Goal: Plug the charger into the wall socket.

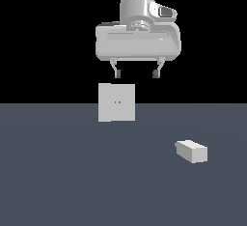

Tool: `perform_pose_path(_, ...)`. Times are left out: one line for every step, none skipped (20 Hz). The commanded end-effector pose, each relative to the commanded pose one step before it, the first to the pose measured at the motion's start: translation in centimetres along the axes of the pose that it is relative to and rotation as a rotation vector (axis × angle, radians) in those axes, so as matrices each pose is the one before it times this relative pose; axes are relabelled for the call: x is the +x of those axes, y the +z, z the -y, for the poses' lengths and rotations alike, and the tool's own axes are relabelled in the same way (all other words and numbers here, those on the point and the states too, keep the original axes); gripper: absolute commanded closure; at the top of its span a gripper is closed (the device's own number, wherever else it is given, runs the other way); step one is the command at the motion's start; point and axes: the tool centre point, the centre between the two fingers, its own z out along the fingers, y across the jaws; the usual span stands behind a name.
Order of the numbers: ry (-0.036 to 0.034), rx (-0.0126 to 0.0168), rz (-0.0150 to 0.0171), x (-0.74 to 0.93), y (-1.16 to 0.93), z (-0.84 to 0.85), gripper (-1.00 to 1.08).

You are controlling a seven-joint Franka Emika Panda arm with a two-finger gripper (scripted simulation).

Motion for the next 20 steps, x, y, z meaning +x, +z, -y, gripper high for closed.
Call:
perform_pose_path(0.0,0.0,0.0,0.0,0.0,-0.001,-0.92)
perform_pose_path(0.0,0.0,0.0,-0.005,0.022,-0.018,-0.92)
perform_pose_path(-0.00075,0.00006,-0.00093,-0.029,0.009,-0.01,-0.92)
perform_pose_path(-0.00105,0.00011,-0.00132,-0.045,0.03,-0.029,-0.92)
perform_pose_path(-0.00135,0.00014,-0.00171,-0.06,0.051,-0.048,-0.92)
perform_pose_path(-0.00181,0.00019,-0.0023,-0.079,0.06,-0.057,-0.92)
perform_pose_path(-0.00218,0.00023,-0.00276,-0.096,0.076,-0.072,-0.92)
perform_pose_path(-0.00256,0.00027,-0.00325,-0.113,0.091,-0.086,-0.92)
perform_pose_path(-0.00295,0.00031,-0.00375,-0.13,0.106,-0.1,-0.92)
perform_pose_path(-0.00338,0.00035,-0.0043,-0.148,0.118,-0.112,-0.92)
perform_pose_path(-0.00379,0.00039,-0.00481,-0.166,0.132,-0.125,-0.92)
perform_pose_path(-0.00415,0.00042,-0.00528,-0.183,0.149,-0.141,-0.92)
perform_pose_path(-0.00459,0.00046,-0.00584,-0.201,0.161,-0.153,-0.92)
perform_pose_path(-0.00498,0.0005,-0.00634,-0.218,0.177,-0.168,-0.92)
perform_pose_path(-0.0054,0.00053,-0.00688,-0.236,0.191,-0.181,-0.92)
perform_pose_path(-0.0058,0.00056,-0.00739,-0.253,0.206,-0.196,-0.92)
perform_pose_path(-0.00622,0.00059,-0.00793,-0.271,0.221,-0.21,-0.92)
perform_pose_path(-0.00663,0.00062,-0.00846,-0.288,0.236,-0.225,-0.92)
perform_pose_path(-0.00704,0.00065,-0.00898,-0.305,0.251,-0.24,-0.92)
perform_pose_path(-0.0074,0.00067,-0.00945,-0.32,0.265,-0.253,-0.92)
